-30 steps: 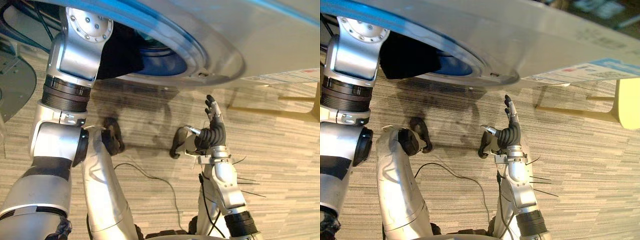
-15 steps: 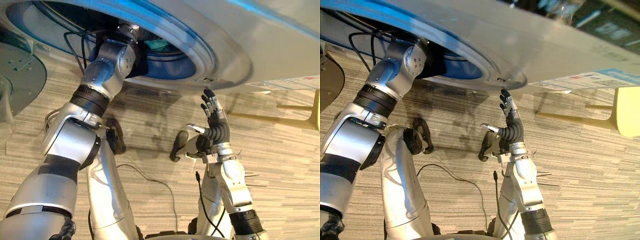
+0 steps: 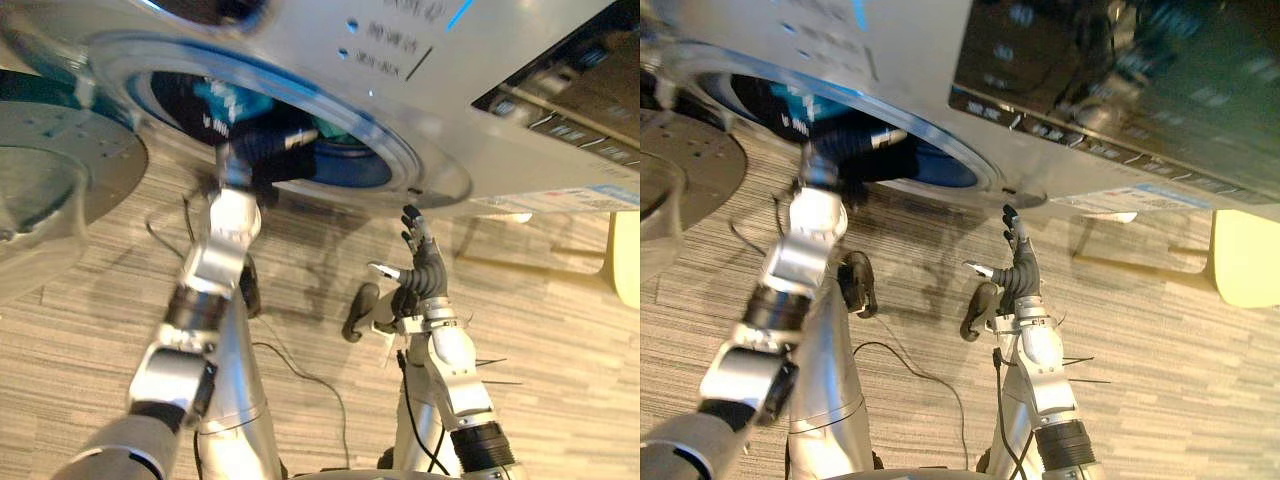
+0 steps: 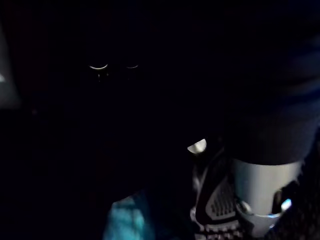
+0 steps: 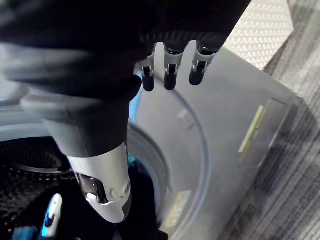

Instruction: Pick up the laundry basket with both hands and put the clothes into the washing machine.

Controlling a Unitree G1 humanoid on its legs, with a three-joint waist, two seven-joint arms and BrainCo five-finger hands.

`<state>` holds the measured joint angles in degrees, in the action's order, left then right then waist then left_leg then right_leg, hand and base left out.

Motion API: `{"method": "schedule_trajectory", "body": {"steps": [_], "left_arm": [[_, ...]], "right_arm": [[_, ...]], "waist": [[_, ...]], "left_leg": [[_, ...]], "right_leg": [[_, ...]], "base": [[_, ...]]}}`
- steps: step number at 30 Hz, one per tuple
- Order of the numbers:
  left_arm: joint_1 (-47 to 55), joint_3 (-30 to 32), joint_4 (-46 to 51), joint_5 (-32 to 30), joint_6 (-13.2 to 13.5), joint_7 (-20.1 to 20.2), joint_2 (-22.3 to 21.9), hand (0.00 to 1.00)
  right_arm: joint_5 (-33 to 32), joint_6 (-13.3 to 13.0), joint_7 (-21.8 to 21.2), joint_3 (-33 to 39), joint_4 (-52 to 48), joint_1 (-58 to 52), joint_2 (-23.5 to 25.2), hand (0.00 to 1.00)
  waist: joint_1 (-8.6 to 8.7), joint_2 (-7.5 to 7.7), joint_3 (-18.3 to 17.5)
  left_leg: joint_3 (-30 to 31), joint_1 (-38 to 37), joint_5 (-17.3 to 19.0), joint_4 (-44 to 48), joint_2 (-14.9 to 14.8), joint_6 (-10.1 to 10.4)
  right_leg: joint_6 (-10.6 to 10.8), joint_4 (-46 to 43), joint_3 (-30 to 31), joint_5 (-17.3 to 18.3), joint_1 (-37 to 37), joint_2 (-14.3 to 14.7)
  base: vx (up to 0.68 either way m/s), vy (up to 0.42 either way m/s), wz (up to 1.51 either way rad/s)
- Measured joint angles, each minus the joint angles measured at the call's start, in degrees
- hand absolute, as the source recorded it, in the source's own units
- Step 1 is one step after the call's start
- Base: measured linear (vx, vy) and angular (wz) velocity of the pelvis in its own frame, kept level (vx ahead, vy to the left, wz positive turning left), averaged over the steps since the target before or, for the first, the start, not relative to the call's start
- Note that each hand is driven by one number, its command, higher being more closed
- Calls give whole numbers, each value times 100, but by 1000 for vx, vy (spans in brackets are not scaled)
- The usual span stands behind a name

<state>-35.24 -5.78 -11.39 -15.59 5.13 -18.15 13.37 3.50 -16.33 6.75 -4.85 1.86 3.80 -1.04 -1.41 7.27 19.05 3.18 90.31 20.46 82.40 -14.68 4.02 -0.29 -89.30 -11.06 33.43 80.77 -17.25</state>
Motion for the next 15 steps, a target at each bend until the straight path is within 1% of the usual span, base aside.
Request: {"method": "schedule_trajectory", "body": {"steps": [2,3,5,7,8,10,12,15], "left_arm": [[610,-54,30,459,143,-68,-373,0],[718,-71,30,559,172,-68,-456,0],[1083,-124,26,976,234,-65,-749,0],[1274,-130,27,1167,257,-65,-950,0],[1433,-120,27,1284,277,-74,-1109,0],[1554,-94,27,1349,284,-76,-1196,0],[1656,-33,27,1385,293,-87,-1244,0],[1703,27,27,1398,295,-87,-1277,0]], "right_arm": [[27,18,83,86,8,-2,-8,0],[46,32,84,98,11,-4,-13,0],[62,78,98,92,184,-10,3,0],[125,146,211,35,240,-25,7,0],[264,182,383,22,275,-52,71,0],[424,203,485,-20,368,-64,74,0],[631,291,542,-28,370,-90,64,0],[684,328,546,-56,394,-95,52,0]], "waist": [[-89,-7,-37],[-87,-7,-39],[-99,-29,-197],[-114,-112,-295],[-114,-157,-339],[-117,-197,-361],[-124,-231,-379],[-138,-278,-420]], "left_leg": [[1,-166,-39,-172,33,62],[3,-209,-60,-231,65,76],[33,-247,-137,-413,86,92],[67,-267,-159,-489,103,99],[51,-344,-179,-591,135,119],[46,-438,-197,-673,152,143],[8,-564,-211,-802,153,167],[-7,-625,-214,-862,146,173]], "right_leg": [[-1,151,-57,0,-177,-5],[-1,192,-78,0,-223,-9],[-8,356,-193,-5,-310,-44],[-9,438,-266,-6,-379,-43],[-9,505,-279,-6,-442,-65],[-9,571,-299,-6,-531,-72],[-8,665,-304,-6,-620,-68],[-8,717,-309,-5,-665,-58]], "base": [[58,-41,10],[55,-48,16],[60,-41,12],[79,-33,9],[74,-29,12],[61,-28,10],[65,-38,5],[30,-19,1]]}}
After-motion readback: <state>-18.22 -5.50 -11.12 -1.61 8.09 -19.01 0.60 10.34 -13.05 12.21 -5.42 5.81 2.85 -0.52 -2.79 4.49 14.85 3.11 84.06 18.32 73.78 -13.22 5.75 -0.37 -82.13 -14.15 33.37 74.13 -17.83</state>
